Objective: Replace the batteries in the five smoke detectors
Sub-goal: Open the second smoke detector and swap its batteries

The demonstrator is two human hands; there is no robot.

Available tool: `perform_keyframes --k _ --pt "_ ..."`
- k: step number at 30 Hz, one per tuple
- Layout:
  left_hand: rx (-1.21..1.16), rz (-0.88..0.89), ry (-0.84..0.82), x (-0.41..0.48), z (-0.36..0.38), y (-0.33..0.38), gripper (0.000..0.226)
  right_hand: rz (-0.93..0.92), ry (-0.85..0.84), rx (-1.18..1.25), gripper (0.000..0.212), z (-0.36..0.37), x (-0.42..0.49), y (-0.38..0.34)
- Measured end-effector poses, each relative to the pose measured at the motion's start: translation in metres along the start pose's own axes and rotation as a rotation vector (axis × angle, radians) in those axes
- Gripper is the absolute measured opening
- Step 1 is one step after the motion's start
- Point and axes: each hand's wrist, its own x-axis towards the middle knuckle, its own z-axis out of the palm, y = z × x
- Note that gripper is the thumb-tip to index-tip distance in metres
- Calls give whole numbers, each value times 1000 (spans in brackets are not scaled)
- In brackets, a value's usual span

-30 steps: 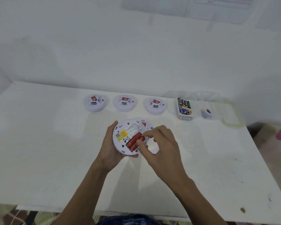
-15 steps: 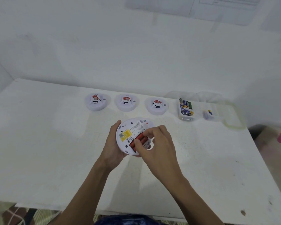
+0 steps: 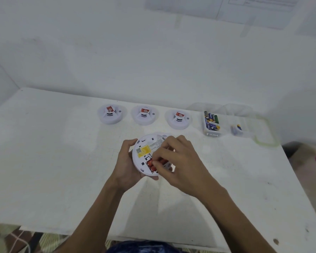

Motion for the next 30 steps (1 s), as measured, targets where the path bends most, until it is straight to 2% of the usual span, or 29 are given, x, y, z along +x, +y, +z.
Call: perform_keyframes --k 3,11,14,18,21,24,30 --pt "34 19 -59 -1 -3 0 43 -89 -79 -30 11 -8 4 5" --pt "166 -39 62 5 -3 -2 53 -222 -248 -115 15 -16 15 8" --pt "191 -32 67 6 -1 -3 68 -258 -288 -141 14 -16 17 7" --pt "202 -36 83 7 -4 -5 49 -309 -372 -181 15 -18 20 5" --pt "230 -60 62 8 -7 -7 52 -327 -427 -188 17 -18 22 4" --pt "245 -69 66 5 -2 -5 45 -346 -454 -163 15 -17 23 4" --pt "266 -61 58 7 -4 -3 47 -350 -406 -78 8 -18 26 6"
